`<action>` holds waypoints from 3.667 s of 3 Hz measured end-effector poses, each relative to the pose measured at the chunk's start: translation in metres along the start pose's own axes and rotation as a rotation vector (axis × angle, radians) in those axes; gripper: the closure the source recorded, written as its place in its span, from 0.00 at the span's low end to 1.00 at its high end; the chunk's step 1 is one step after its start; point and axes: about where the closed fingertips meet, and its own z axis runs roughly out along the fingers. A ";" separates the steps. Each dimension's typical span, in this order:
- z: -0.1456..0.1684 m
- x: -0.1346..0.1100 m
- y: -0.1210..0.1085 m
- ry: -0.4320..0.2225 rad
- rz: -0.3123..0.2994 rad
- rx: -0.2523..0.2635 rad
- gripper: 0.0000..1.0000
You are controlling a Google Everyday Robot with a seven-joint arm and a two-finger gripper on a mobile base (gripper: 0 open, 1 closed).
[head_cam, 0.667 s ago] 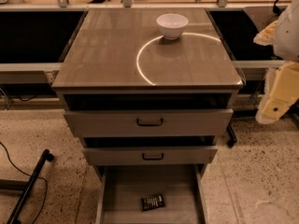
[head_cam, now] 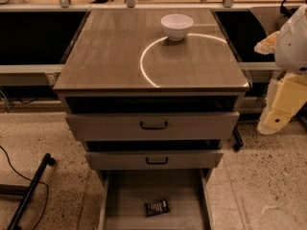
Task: Pick rxbar chocolate from bottom drawer and place on counter
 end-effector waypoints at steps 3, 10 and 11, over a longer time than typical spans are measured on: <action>0.138 -0.039 0.068 -0.187 -0.079 -0.276 0.00; 0.343 -0.035 0.122 -0.192 -0.196 -0.332 0.00; 0.386 -0.031 0.130 -0.216 -0.224 -0.335 0.00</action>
Offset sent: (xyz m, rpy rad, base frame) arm -0.0137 0.0749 -0.1467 0.2243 0.2092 0.1802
